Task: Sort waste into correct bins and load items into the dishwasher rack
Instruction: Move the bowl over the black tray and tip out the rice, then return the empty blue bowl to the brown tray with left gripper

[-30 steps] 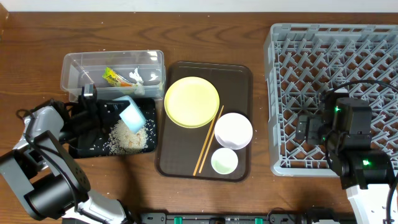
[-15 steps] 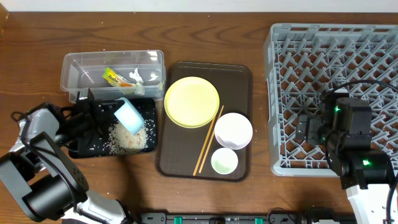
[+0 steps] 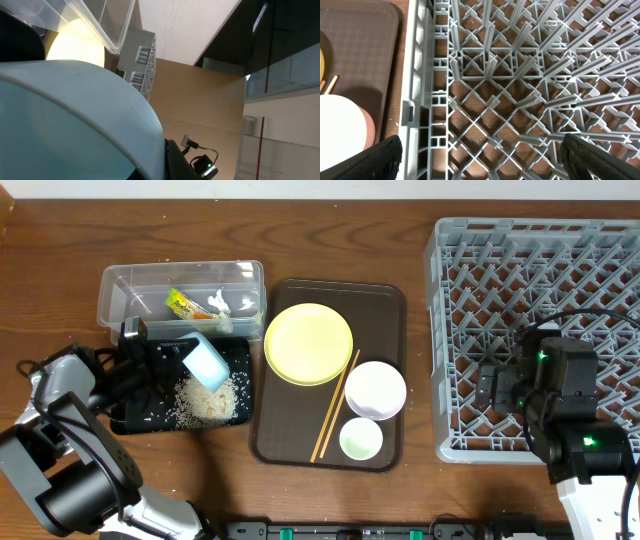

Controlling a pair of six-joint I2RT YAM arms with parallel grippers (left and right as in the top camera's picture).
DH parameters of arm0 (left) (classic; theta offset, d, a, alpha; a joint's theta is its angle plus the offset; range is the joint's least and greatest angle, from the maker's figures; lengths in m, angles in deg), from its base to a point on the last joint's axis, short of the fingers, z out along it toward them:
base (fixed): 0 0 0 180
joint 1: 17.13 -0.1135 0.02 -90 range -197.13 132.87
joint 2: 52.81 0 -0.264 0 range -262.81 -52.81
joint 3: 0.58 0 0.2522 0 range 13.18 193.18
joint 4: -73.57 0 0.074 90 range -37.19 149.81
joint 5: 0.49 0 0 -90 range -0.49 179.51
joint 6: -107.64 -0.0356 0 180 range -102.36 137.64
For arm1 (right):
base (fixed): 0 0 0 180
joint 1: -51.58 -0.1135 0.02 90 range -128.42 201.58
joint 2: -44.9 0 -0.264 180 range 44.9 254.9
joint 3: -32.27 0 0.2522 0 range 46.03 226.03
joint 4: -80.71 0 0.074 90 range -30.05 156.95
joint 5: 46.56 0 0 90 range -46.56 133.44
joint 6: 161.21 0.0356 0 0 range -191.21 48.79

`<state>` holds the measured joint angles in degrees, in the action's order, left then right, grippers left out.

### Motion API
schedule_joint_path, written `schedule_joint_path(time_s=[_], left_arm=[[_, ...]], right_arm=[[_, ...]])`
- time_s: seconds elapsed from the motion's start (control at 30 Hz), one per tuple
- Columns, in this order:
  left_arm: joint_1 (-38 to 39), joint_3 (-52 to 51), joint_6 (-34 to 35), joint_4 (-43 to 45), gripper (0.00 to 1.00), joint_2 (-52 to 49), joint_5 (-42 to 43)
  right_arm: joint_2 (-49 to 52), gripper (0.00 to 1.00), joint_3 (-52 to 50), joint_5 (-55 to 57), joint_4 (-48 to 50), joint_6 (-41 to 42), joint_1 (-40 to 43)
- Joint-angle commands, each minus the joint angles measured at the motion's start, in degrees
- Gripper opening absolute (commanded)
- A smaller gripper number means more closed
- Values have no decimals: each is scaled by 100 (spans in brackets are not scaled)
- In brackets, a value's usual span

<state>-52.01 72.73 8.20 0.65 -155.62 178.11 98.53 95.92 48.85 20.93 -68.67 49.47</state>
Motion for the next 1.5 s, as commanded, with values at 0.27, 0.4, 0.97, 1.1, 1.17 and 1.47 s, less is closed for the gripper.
schedule_joint_path(time_s=[0.27,0.4,0.97,1.1,1.17,1.47], left_arm=[[271,-11,-684,-452,6,682,-584],[802,-11,-625,-481,6,1360,-1617],[4977,-13,1008,197,6,2111,-5772],[5748,-15,1620,553,6,2039,-6699],[6028,-20,1847,658,6,1978,-7027],[6806,-20,2361,940,6,1248,-7178]], right_arm=[[-20,99,122,37,-9,17,-107],[-20,99,122,37,-9,20,-107],[-20,99,122,35,-9,20,-107],[-20,99,122,35,-11,22,-107],[-20,99,122,35,-11,20,-107],[-20,99,122,35,-11,20,-107]])
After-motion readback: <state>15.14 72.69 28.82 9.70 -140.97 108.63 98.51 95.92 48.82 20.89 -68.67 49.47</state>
